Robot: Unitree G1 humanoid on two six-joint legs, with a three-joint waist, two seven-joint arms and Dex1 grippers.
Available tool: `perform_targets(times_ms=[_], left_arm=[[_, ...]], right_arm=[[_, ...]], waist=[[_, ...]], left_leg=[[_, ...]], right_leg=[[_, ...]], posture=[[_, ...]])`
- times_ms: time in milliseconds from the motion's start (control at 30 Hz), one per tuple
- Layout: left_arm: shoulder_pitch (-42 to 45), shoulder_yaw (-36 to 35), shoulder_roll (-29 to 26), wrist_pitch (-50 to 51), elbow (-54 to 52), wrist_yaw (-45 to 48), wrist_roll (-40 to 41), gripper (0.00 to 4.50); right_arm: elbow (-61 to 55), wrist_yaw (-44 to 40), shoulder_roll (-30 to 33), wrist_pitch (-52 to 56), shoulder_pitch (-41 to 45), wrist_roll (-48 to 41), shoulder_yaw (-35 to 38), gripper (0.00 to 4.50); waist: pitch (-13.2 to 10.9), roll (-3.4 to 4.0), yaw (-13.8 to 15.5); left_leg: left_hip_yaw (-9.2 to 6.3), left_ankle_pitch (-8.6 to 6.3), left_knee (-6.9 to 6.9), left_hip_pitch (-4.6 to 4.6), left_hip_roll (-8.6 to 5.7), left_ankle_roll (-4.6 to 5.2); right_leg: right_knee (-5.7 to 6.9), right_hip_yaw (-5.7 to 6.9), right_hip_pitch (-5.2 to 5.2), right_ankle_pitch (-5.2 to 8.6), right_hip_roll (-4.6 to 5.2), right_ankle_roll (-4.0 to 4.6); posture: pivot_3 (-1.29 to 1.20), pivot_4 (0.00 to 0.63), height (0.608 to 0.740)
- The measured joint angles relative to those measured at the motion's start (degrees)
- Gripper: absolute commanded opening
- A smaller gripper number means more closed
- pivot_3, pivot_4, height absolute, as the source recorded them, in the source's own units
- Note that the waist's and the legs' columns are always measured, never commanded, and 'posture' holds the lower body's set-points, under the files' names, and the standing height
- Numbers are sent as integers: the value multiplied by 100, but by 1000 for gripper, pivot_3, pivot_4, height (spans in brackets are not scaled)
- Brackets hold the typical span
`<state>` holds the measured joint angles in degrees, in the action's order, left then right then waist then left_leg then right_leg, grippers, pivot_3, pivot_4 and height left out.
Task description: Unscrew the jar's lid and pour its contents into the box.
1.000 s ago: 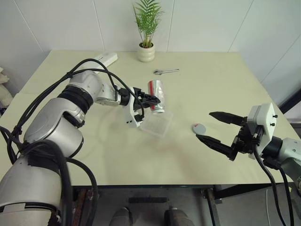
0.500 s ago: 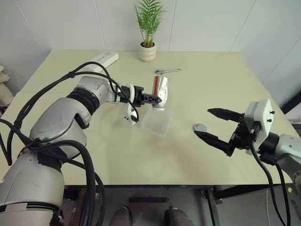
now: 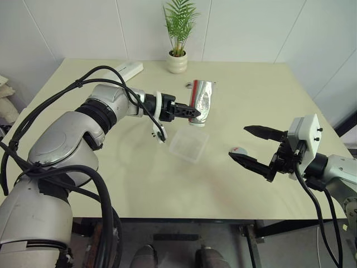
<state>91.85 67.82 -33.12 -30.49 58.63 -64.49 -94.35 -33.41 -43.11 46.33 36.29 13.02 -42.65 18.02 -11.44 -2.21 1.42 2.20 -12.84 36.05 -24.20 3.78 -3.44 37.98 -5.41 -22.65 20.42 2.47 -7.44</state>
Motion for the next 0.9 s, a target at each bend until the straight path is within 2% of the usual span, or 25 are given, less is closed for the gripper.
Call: perform_targets(times_ms=[200, 333, 400, 467, 533, 667, 733, 900], left_arm=[[-117, -598, -110, -1267, 590, 594, 1066, 1965], [-611, -1363, -183, -2627, 1100, 1580, 2286, 1965], [-911, -2113, -156, -3174, 1400, 2666, 3278, 1964], [-1393, -3538, 109, -3455, 1818, 4415, 5041, 1964], [-1916, -4509, 324, -3434, 1860, 6008, 6496, 1963], [-2523, -5629, 568, -2617, 1340, 8510, 8428, 1963], [-2614, -6051, 612, -2062, 973, 9308, 9122, 1962], [-3000, -7048, 670, -402, 147, 10340, 10491, 1962]], right_arm=[[10, -16, 0, -13, 4, 6, -13, 4500], [33, -61, 11, -15, 5, 14, -14, 4500], [40, -84, 39, -17, 6, 62, -14, 4500], [50, -120, 45, -20, 11, 75, -14, 4500], [54, -142, 45, -20, 15, 74, -14, 4500], [87, -181, 53, -20, 17, 75, -13, 4500], [106, -197, 53, -20, 33, 75, -13, 4500], [149, -227, 57, -20, 50, 73, -13, 4500]], waist=[[0, 0, -3], [0, 0, -2], [0, 0, 5], [3, 4, 3], [2, 4, -4], [2, 4, -25], [2, 4, -27], [2, 4, -138]], left_leg=[[12, -1, 2, 4, 0, 2], [21, -1, 4, 6, 2, 2], [23, -1, 10, 3, 2, 3], [34, -1, 14, 8, 2, 3], [32, -1, 21, 8, 3, 3], [28, 0, 38, 9, 5, 5], [24, -1, 55, 9, 4, 7], [14, -18, 100, 10, 5, 38]], right_leg=[[0, -9, 0, -2, 0, -3], [2, -14, -2, -2, 0, -3], [3, -15, -2, -3, 1, -5], [2, -17, 2, -5, 2, -6], [11, -17, 3, -6, 2, -6], [37, -18, 2, -7, -3, -6], [48, -18, 5, -7, -4, -6], [83, -18, 13, -8, -4, -9]], posture=[[0, 150, 740], [0, 150, 740], [0, 150, 740], [0, 150, 740], [0, 150, 740], [0, 150, 740], [0, 150, 740], [0, 150, 740]])
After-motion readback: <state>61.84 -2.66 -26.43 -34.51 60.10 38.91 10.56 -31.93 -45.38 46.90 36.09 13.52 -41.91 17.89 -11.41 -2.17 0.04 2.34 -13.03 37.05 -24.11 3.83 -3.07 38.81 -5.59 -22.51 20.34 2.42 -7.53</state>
